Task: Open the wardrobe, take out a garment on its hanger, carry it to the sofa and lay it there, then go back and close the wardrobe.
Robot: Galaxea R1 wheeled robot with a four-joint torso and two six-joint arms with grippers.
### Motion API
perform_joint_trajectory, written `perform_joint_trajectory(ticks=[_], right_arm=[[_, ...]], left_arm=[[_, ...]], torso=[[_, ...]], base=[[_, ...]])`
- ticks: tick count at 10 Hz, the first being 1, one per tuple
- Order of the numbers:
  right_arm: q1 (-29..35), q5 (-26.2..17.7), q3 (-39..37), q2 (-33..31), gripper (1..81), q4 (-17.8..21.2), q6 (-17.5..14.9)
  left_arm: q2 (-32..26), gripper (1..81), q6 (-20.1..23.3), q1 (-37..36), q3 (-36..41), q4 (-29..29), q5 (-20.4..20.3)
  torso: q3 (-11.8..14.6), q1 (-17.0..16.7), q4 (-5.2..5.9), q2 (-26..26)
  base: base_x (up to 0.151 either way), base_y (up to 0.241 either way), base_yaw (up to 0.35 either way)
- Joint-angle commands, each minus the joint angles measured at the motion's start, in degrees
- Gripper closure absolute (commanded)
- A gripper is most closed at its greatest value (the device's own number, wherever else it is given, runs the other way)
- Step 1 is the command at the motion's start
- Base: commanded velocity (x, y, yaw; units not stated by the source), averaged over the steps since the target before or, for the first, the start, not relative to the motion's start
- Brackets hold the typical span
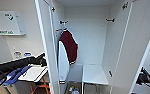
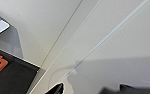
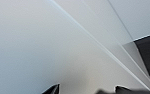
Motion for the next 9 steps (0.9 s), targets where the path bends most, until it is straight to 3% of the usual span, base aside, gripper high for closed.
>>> perform_joint_trajectory(ticks=[1, 4, 6, 8, 9], right_arm=[[3.36, -0.86, 7.92, 6.66, 1.0, 2.56, -0.91], [-0.67, 1.51, 6.44, 11.93, 1.0, 0.19, -1.09], [-8.32, 2.13, -2.41, 15.7, 1.0, -2.1, -1.18], [-16.74, 2.22, -12.08, 19.66, 1.0, -2.1, -1.35], [-21.15, 2.65, -17.02, 22.3, 1.0, -2.8, -2.75]], left_arm=[[9.24, 1.0, 0.66, -6.21, 2.5, -4.44, 1.26], [11.44, 1.0, 1.01, -1.47, 1.71, -4.09, 1.0], [9.25, 1.0, 1.71, 5.38, 1.79, -3.22, 0.82], [6.7, 1.0, 1.89, 13.98, 2.84, 2.05, 0.04], [5.2, 1.0, 3.47, 19.52, 4.43, 4.7, -2.24]], torso=[[0.0, 0.0, 0.0, 0.0], [-0.02, 0.02, 0.02, 0.02], [-0.05, 0.06, 0.02, 0.06], [-0.07, 0.06, 0.02, 0.06], [-0.07, 0.06, 0.02, 0.06]], base=[[0.0, 0.0, 0.0], [0.0, 0.0, 0.0], [0.0, 0.0, 0.0], [0.0, 0.0, 0.0], [0.0, 0.0, 0.0]])
